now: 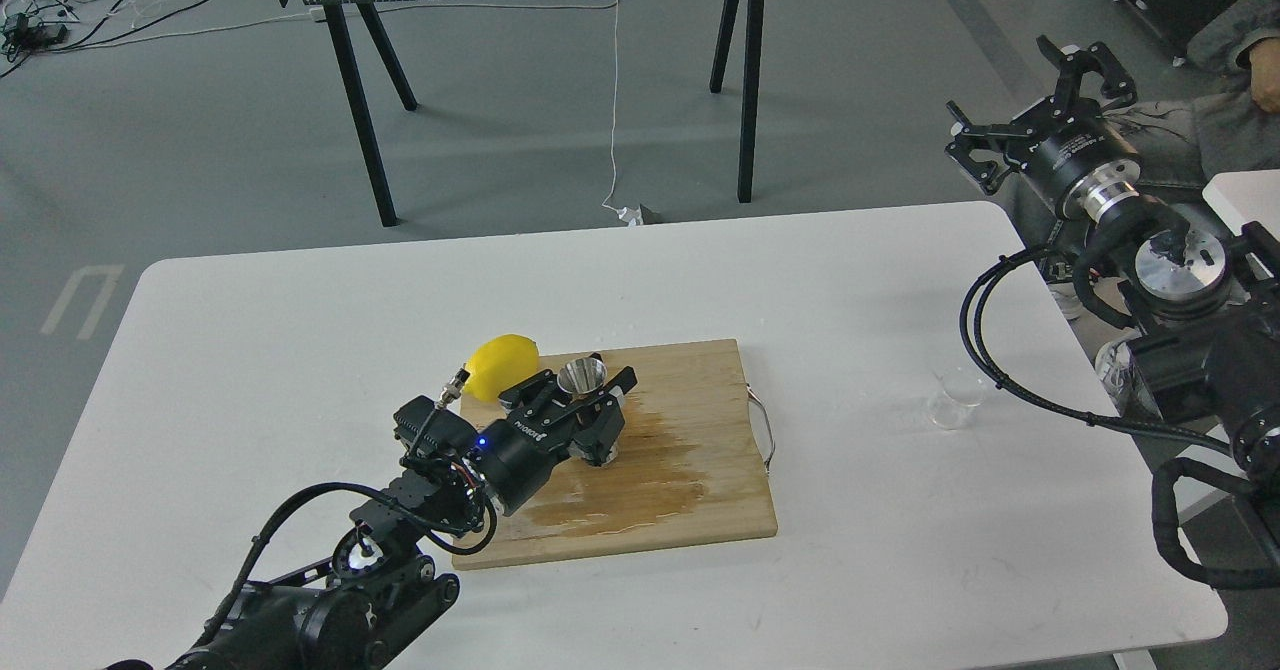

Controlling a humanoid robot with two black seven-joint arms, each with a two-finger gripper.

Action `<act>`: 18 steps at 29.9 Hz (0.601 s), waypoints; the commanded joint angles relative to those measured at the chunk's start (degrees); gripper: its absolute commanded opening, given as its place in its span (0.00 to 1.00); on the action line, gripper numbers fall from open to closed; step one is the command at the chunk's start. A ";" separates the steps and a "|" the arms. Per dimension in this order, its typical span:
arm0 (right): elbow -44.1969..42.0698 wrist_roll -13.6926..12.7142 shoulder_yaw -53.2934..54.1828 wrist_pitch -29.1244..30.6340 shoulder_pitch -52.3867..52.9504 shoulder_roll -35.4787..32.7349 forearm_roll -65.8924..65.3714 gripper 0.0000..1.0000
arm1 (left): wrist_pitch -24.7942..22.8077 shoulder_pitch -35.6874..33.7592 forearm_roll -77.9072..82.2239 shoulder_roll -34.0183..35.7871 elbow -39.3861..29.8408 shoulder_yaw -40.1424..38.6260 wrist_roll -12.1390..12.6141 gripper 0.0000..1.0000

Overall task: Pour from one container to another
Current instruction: 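Lower the jigger upright onto the board beside the lemon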

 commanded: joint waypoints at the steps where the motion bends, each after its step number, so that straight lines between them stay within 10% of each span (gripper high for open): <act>1: 0.06 0.00 0.00 0.00 0.00 -0.09 0.00 0.99 | 0.00 0.02 -0.02 0.00 0.00 0.00 0.00 0.50; 18: 0.23 0.00 0.00 0.00 -0.53 -0.09 0.08 0.99 | 0.00 0.90 0.07 0.00 -0.18 1.58 0.00 0.81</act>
